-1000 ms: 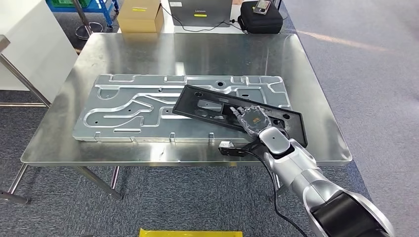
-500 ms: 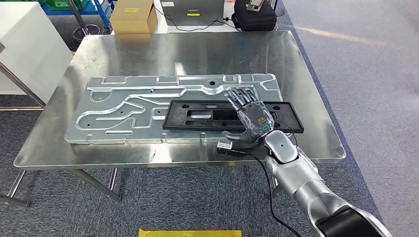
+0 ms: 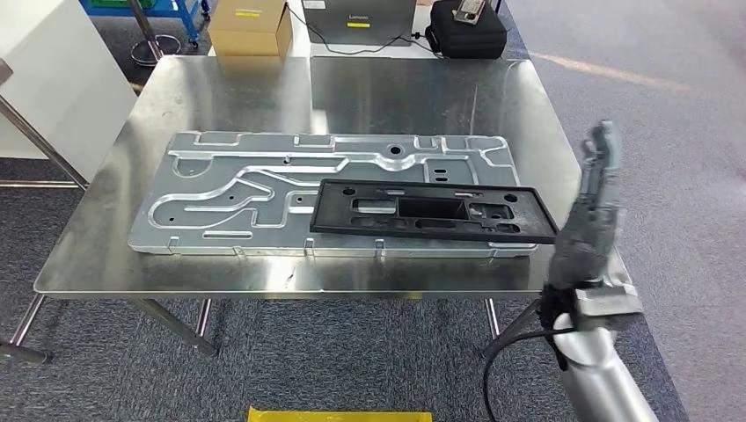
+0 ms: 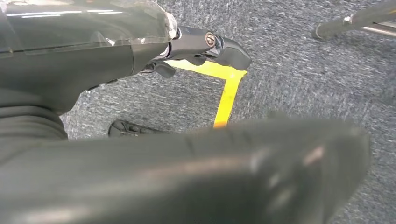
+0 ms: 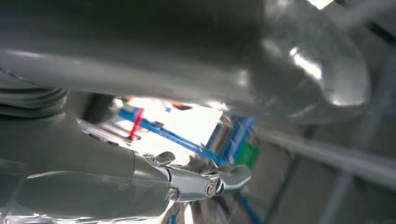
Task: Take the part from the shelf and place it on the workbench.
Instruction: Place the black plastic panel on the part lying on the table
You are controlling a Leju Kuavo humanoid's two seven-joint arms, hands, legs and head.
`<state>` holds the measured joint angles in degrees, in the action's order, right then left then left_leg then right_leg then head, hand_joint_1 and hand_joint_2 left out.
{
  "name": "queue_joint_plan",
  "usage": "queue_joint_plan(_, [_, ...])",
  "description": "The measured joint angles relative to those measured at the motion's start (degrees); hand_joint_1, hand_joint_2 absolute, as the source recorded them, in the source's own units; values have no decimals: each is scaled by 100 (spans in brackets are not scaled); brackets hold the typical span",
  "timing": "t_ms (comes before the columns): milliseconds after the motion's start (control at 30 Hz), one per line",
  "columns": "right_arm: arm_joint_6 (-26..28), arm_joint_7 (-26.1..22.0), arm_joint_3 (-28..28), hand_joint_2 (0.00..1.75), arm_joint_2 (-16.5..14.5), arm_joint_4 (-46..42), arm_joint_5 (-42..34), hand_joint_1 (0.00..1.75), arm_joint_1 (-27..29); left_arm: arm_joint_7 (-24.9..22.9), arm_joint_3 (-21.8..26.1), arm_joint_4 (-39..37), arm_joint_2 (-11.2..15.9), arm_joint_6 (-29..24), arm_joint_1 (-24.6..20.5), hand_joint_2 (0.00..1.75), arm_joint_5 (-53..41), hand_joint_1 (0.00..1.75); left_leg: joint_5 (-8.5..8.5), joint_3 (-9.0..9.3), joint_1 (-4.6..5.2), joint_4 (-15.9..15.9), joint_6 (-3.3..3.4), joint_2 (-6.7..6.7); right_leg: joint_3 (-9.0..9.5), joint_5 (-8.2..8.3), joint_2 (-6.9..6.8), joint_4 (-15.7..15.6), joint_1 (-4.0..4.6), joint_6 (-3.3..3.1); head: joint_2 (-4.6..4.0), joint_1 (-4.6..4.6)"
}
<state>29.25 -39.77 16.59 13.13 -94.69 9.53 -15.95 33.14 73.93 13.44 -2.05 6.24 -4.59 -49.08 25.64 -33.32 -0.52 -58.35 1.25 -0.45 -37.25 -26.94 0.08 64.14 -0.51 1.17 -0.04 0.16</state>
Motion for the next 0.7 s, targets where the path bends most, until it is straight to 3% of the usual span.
queue_joint_plan(67, [202,-11,-322,0,89,-639,-97,0,353,76,31,0,-17,20,2,0,35,0,28,20,18,-6,-38,-6,255,144,-15,-507,37,-51,0,-2])
queue_joint_plan(267, [545,-29,-684,0,134,-1172,4,0,775,144,60,0,-25,43,10,0,74,0,48,32,17,1,-81,-12,290,132,-21,-566,62,-83,0,-4])
queue_joint_plan(333, [858,-44,-1309,0,106,-1645,131,0,1504,171,125,0,-44,31,31,0,138,0,387,-73,9,-396,-153,1,306,167,-41,-605,32,-156,0,-25])
queue_joint_plan(400, [1017,-52,-2089,0,-21,-1916,338,0,2293,170,200,0,-71,-12,47,0,197,0,912,-319,-1,-1202,-225,13,304,216,-66,-644,1,-222,0,-44])
queue_joint_plan(433, [957,-51,-2358,0,-126,-1796,482,0,2460,153,220,0,-78,-38,50,0,206,0,1036,-397,-6,-1485,-236,13,289,225,-67,-641,3,-226,0,-45])
queue_joint_plan(467, [875,-50,-2609,0,-244,-1607,668,0,2571,136,238,0,-85,-58,54,0,209,0,1023,-366,-9,-1524,-242,13,272,236,-67,-635,3,-225,-1,-46])
queue_joint_plan(500, [784,-46,-2873,0,-378,-1346,891,0,2655,118,252,0,-92,-76,56,0,210,0,909,-225,-11,-1330,-241,13,255,248,-64,-625,1,-220,-1,-46])
queue_joint_plan(600, [606,-5,-3633,0,-752,-285,1664,0,2750,98,274,0,-110,-99,40,0,212,0,504,425,-3,-176,-192,1,205,288,-58,-568,6,-165,0,-43])
queue_joint_plan(633, [594,7,-3859,0,-851,143,1930,0,2732,99,278,0,-122,-104,35,0,213,0,452,522,6,25,-161,-5,196,307,-59,-558,15,-133,0,-41])
queue_joint_plan(700, [652,14,-4278,0,-989,1223,2383,0,2611,105,287,0,-148,-108,34,0,214,0,388,522,31,83,-83,-11,195,369,-58,-580,26,-56,0,-36])
